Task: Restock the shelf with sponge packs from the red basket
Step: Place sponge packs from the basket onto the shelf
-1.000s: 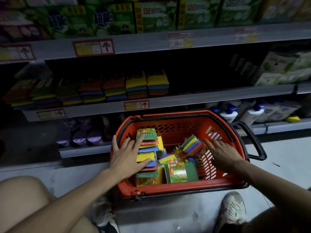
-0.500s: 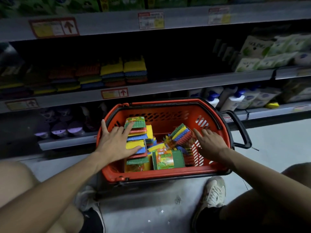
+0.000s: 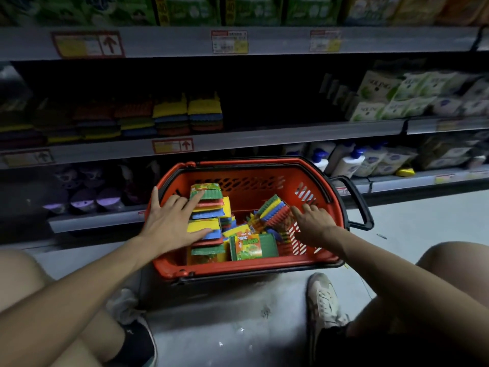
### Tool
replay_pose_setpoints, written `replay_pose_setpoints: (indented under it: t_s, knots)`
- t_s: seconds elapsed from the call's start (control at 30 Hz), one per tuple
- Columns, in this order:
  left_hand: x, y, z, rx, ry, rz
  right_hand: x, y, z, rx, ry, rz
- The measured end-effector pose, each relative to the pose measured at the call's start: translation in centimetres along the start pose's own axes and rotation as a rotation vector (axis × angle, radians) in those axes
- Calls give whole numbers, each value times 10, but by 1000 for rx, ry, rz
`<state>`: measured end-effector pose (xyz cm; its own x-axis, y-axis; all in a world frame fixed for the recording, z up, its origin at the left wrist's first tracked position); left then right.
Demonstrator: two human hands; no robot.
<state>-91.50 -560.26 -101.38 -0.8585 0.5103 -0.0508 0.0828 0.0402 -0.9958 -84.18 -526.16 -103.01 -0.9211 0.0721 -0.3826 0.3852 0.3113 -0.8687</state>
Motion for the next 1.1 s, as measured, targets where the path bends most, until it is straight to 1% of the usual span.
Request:
replay_pose_setpoints:
  t_s: [0.13,0.23,0.33,0.4,0.5,0.6,0.67,0.87,1.0,1.1]
  knots:
    - [2,3,4,-64,-80,41,3,12,6,-29,5,-35]
    - [6,14,-1,-22,-63,0,6,21,0,-31,-5,-91]
    - [12,20,-3,-1,-67,46,11,24,-7,7,-6,-114]
    - [17,20,-6,-1,-71,73,12,30,-10,-14,-14,-117]
    - [27,20,-17,-16,-90,102,13,35,-19,-31,-18,-85]
    - [36,18,-34,-51,-118,127,10,35,-34,18,-9,-68]
    - [42,18,-46,-63,-114,129,5,36,-45,24,5,-73]
    - [47,12,-72,-71,-72,177,-4,36,-63,98,81,17]
    - [50,2,-79,-108,-64,137,-4,26,-50,169,157,7]
    - [52,-8,-78,-98,-45,53,-3,18,-40,174,108,-55]
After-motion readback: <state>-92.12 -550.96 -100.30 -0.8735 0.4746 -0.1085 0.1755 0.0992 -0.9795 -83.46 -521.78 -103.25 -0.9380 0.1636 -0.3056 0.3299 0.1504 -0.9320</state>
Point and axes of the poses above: each hand's wrist, its own x-axis towards the middle knuckle, its own y-axis out of the palm, z = x × y, the point moved 4 cm from there along x, towards the middle knuckle, and after that the axes turned 10 degrees about -x, right-handed, at the moved point
